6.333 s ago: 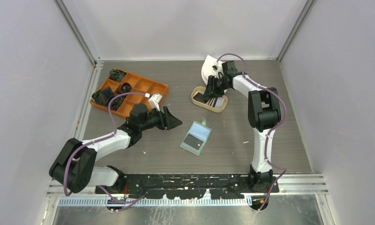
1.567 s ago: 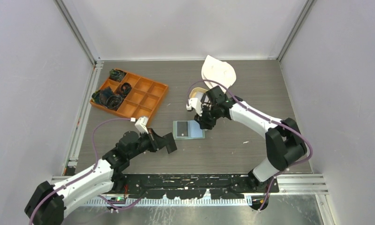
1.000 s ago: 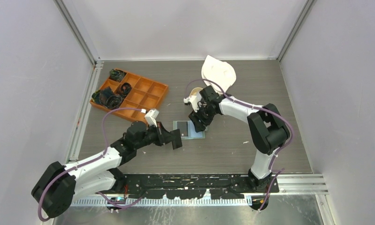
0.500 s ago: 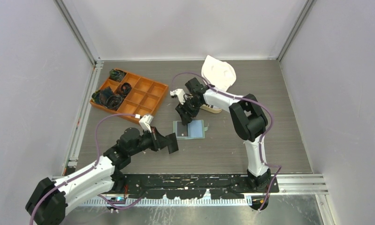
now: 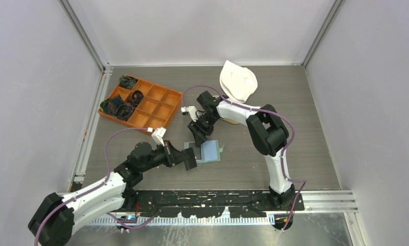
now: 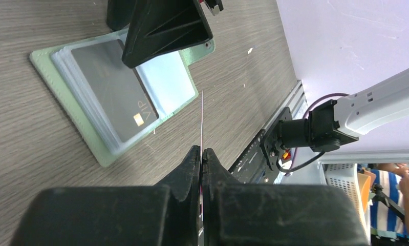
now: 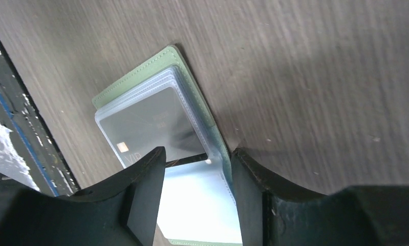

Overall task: Put the credit cards into the card holder
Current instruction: Insert the credit card into the card holder.

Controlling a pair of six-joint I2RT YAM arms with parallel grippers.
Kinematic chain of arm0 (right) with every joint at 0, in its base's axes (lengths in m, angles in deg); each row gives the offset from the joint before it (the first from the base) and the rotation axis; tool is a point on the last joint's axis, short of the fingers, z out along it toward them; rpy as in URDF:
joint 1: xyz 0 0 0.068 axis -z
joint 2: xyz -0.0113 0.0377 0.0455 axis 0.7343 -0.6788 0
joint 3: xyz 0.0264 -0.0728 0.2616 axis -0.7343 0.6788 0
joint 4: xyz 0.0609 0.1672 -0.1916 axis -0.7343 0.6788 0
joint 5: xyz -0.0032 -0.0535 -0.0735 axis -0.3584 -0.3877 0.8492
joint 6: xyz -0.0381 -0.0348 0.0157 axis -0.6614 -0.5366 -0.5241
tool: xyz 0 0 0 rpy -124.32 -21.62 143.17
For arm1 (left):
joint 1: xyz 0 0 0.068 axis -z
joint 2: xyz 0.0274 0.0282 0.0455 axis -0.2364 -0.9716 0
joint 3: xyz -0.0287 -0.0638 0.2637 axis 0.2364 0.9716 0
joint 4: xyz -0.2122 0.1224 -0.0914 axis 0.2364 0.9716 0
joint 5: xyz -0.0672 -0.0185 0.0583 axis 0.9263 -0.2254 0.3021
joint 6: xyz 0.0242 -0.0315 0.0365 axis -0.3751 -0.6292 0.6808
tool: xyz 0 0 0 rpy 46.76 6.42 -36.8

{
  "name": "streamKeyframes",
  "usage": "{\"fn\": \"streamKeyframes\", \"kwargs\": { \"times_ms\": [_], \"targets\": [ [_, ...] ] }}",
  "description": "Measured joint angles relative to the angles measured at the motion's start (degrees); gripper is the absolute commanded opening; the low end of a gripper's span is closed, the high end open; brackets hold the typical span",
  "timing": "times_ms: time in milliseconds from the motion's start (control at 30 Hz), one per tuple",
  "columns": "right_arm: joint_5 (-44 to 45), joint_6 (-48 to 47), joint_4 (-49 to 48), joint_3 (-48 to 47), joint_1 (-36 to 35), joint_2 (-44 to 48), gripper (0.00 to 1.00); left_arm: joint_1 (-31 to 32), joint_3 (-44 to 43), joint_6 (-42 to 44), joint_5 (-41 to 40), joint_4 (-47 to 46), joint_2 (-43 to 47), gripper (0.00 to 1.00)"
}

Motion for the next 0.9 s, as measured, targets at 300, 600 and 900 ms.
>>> {"fn": "streamKeyframes", "kwargs": {
  "times_ms": [300,600,900],
  "targets": [
    [0.6,0.8,-0.7,4.4,2.6,7.8,0.62,0.0,0.2,-3.8,3.4,-8.3,-8.6,0.0],
    [-1.3,-28.1,-5.6,31.6,5.0,33.7,0.6,-0.3,-4.9,-3.5,3.6,-10.9,-20.5,0.0],
    [3.9,-40.2,-11.0,38.3,1.7,31.1,0.67,-3.8,-8.6,-5.2,5.2,-17.3,-33.2,0.0]
  ]
}}
